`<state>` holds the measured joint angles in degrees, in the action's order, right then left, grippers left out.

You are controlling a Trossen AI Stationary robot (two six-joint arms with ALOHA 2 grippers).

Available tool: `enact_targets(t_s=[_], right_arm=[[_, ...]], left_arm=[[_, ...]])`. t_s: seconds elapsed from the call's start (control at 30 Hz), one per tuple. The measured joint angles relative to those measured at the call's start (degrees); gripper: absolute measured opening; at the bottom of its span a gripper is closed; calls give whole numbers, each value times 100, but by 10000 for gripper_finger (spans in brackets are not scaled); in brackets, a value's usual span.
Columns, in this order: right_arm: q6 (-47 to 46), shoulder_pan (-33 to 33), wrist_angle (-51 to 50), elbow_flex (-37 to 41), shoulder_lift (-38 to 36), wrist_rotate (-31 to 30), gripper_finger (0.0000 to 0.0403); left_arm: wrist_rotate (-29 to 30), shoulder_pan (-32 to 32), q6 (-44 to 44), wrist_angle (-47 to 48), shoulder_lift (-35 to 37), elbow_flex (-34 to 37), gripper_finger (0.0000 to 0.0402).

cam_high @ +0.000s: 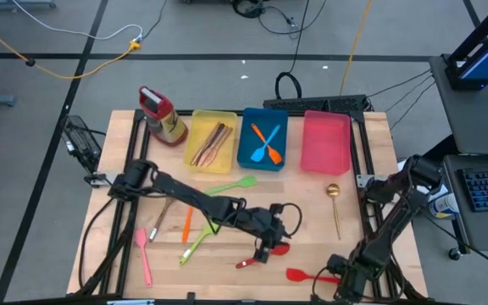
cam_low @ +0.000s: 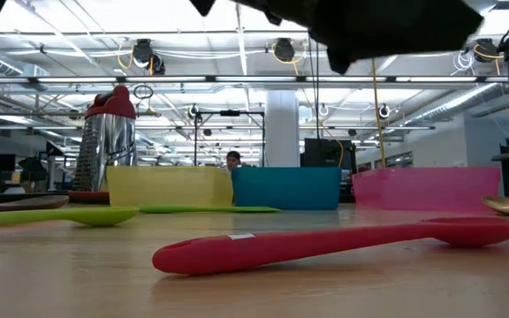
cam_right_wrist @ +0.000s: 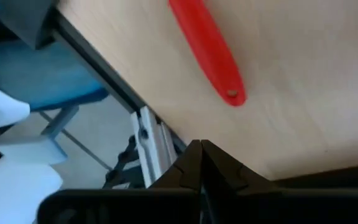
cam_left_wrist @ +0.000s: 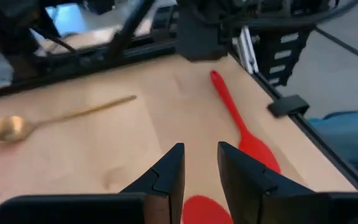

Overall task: Pick & Place Kitchen Items
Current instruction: Put the red spatula into the blue bin

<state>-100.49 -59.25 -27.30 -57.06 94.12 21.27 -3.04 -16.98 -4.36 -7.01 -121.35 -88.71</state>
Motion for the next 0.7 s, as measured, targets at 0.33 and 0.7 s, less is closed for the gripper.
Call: enact_targets(t_s=[0.33, 0.7], right_arm=[[284, -50, -325, -2, 226, -463, 0], [373, -90, -293, -2, 220, -616, 0]], left_arm=[[-349, -157, 73, -988, -787, 2, 145], [-147, -538, 350, -2049, -1159, -2, 217]])
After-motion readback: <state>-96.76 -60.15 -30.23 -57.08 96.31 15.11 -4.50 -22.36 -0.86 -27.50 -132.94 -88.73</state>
